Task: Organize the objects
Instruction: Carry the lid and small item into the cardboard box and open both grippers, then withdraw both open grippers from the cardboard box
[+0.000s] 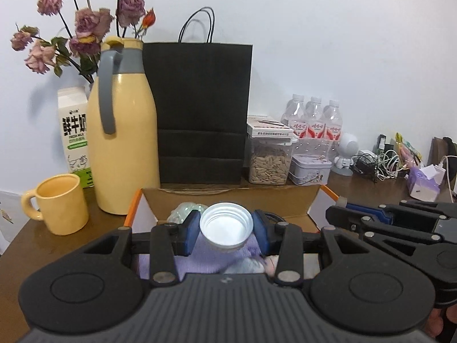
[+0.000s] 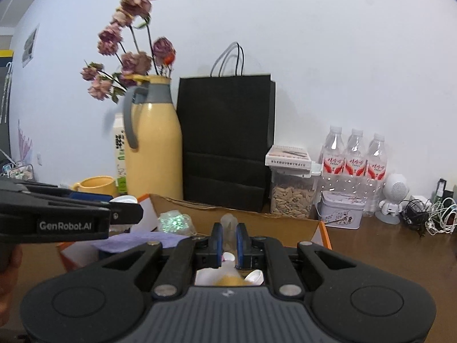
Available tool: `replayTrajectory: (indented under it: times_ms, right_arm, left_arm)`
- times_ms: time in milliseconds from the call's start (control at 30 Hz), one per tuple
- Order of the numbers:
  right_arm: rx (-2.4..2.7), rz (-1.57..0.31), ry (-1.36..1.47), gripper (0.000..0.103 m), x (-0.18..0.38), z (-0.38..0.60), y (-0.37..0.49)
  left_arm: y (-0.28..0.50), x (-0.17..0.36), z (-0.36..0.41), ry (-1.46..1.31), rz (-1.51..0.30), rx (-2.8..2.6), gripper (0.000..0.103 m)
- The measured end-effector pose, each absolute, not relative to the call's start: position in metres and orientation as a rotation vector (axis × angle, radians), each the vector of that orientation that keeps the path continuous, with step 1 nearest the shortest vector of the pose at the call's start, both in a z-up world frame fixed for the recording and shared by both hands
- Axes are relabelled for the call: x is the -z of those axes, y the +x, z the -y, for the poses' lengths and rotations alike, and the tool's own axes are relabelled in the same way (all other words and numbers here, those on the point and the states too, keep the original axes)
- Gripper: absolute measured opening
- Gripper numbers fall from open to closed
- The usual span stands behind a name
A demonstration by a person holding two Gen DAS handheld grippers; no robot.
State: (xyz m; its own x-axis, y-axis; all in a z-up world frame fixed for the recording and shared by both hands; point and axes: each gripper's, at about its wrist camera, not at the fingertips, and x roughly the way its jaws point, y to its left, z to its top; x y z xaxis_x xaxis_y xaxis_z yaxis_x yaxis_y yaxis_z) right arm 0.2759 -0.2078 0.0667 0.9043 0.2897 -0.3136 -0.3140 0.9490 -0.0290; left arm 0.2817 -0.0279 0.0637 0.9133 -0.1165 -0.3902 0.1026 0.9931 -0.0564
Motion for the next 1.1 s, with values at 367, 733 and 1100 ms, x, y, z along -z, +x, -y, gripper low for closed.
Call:
replayTrajectory:
  times_ms: [367, 733, 1100]
  right_arm:
    - [-0.325, -0.434, -0.02, 0.019, -0.033, 0.219, 0.328]
    - [-0.298, -0.448, -0.018, 0.103, -0.037, 0.22, 0.323]
    - [-0.286, -0.435, -0.029, 0.103, -0.045, 0.221, 0.316]
  left_arm:
    - [0.316, -0.035, 0.017, -0.041, -0.472, 0.098, 0.062]
    - [0.31, -0.042, 0.019, -0.022, -0.437, 0.063, 0.103]
    - [0.305, -0.051, 0.016, -0.032, -0.446, 0.042, 0.103]
